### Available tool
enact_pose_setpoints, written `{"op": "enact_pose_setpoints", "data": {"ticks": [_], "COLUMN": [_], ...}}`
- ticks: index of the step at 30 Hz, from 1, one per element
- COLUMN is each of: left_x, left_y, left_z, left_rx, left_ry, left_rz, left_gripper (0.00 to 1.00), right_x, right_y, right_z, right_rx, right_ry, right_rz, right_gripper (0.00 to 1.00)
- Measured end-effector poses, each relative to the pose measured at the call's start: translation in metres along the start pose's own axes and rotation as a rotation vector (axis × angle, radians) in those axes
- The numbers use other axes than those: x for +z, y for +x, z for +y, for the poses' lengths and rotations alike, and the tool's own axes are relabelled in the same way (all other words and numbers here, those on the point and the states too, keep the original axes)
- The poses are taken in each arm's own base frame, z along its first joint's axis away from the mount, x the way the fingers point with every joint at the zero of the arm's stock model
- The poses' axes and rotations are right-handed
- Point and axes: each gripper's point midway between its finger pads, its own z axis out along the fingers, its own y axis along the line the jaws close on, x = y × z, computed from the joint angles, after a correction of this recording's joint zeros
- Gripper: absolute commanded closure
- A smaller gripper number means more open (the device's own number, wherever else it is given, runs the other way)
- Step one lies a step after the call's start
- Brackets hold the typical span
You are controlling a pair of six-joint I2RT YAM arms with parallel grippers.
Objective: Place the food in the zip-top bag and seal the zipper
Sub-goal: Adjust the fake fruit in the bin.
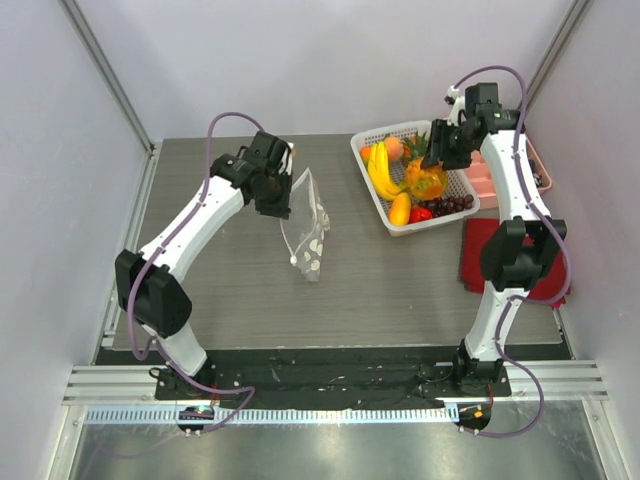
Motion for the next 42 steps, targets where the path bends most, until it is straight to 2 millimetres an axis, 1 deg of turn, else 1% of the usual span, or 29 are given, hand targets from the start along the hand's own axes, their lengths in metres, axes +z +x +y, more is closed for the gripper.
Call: {"op": "enact_pose_setpoints", "data": {"ticks": [2,4,8,10,12,14,16,18,20,23,26,28,30,32,37,39,40,42], "left_x": [0.001,0.003,0.007,0.007,0.007,0.007,0.007,0.007,0.007,0.007,0.008,0.008,0.008,0.008,0.009,0.009,0.009,0.009], "left_y": [0.0,0.0,0.001,0.001,-0.001,-0.001,-0.002,-0.002,-0.003,-0.003,-0.003,-0.003,-0.004,-0.004,-0.005,-0.005,-0.004,-0.004], "left_z": [-0.001,-0.002,-0.003,-0.004,-0.004,-0.002,0.0,0.002,0.003,0.004,0.005,0.006,0.006,0.006,0.007,0.007,0.008,0.008], "left_rx": [-0.001,-0.005,-0.006,-0.003,0.001,0.005,0.008,0.009,0.009,0.009,0.009,0.009,0.009,0.009,0.01,0.01,0.01,0.013], "left_ry": [0.001,0.005,0.006,-0.001,-0.009,-0.027,-0.04,-0.05,-0.057,-0.064,-0.071,-0.072,-0.075,-0.077,-0.079,-0.082,-0.083,-0.084], "left_rz": [0.009,0.021,0.044,0.052,0.048,0.043,0.039,0.035,0.033,0.03,0.029,0.028,0.025,0.023,0.021,0.02,0.02,0.02], "left_gripper": [1.0,1.0,1.0,1.0,1.0,1.0,1.0,1.0,1.0,1.0,1.0,1.0,1.0,1.0,1.0,1.0,1.0,1.0], "right_x": [-0.013,-0.029,-0.053,-0.06,-0.061,-0.055,-0.045,-0.031,-0.017,0.003,0.016,0.023,0.029,0.031,0.033,0.039,0.043,0.051], "right_y": [-0.007,-0.017,-0.031,-0.034,-0.032,-0.022,-0.008,0.005,0.007,0.007,0.006,0.007,0.009,0.006,-0.027,-0.033,-0.035,-0.038], "right_z": [0.006,0.019,0.039,0.04,0.037,0.031,0.025,0.022,0.021,0.031,0.038,0.038,0.033,0.028,0.021,0.019,0.019,0.02], "right_rx": [0.018,0.034,0.071,0.093,0.108,0.129,0.147,0.143,0.115,0.016,-0.104,-0.179,-0.245,-0.297,-0.415,-0.436,-0.44,-0.444], "right_ry": [-0.033,-0.089,-0.171,-0.17,-0.149,-0.126,-0.114,-0.099,-0.08,-0.06,-0.037,-0.019,0.008,0.035,0.103,0.115,0.114,0.105], "right_rz": [-0.036,-0.087,-0.17,-0.205,-0.242,-0.273,-0.303,-0.334,-0.368,-0.43,-0.505,-0.547,-0.578,-0.615,-0.757,-0.773,-0.77,-0.758], "right_gripper": [0.99,0.99,0.99,0.99,0.99,0.99,0.99,0.99,0.99,0.99,0.99,0.99,0.99,0.99,0.98,0.92,0.86,0.79]}}
